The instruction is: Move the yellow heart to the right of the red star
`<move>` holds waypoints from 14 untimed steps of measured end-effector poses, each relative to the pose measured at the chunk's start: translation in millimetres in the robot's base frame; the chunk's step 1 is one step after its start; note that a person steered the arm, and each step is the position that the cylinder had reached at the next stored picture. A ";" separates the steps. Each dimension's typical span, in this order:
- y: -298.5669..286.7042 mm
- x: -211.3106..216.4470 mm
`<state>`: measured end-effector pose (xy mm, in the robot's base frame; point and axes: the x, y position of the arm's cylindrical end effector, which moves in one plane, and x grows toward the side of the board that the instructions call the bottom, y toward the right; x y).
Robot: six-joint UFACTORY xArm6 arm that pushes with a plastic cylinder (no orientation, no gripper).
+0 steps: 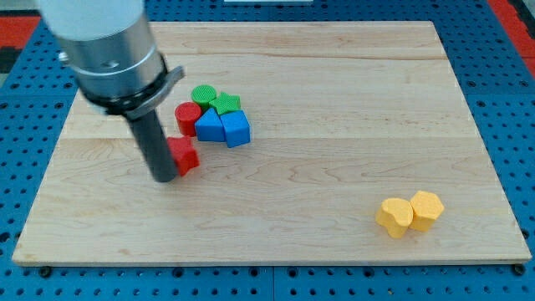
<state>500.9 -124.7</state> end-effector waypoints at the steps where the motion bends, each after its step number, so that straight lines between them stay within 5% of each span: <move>1: 30.6 -14.3; 2: 48.7 22.6; 4: 242.5 -20.7; 6: 373.9 4.3; 7: 382.6 40.8; 10: 285.0 98.8; 14: 189.3 63.6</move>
<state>564.6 64.5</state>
